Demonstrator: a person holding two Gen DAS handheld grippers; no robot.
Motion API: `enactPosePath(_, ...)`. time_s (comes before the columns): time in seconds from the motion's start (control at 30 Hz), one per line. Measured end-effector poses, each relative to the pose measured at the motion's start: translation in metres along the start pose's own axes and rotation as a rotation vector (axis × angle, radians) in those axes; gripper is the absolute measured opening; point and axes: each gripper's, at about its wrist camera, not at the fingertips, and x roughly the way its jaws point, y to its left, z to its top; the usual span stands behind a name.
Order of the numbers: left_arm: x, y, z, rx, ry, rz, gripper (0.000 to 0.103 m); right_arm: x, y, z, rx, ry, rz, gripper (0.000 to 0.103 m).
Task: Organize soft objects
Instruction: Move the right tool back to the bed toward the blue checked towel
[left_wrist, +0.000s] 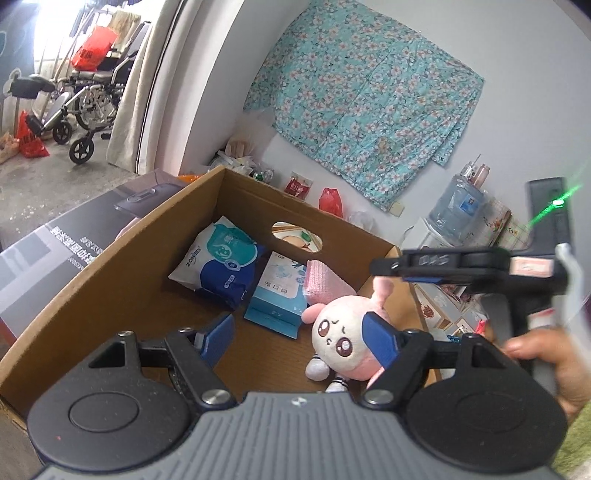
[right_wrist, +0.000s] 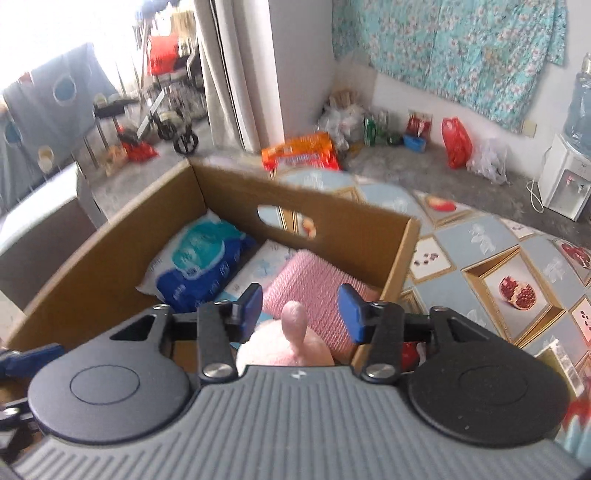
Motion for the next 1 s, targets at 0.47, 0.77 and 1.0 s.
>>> enactPosePath(0.47, -0.046, -0.103, -0.026, 0.322, -0.058, -0.199, 0.102, -0.222, -0.11, -0.115, 0.299, -0.251, -0.001, 0.082)
enactPosePath(0.77, -0.042, -0.183, -0.069, 0.512, -0.028, -0.384, 0.103, -0.302, -0.194, -0.211, 0.526, -0.261, -0.162, 0.087)
enactPosePath(1.0, -0.019, -0.222, -0.116, 0.578, 0.067, -0.455, 0.102, -0.292, -0.226, -0.254, 0.634, -0.233, -0.113, 0.087)
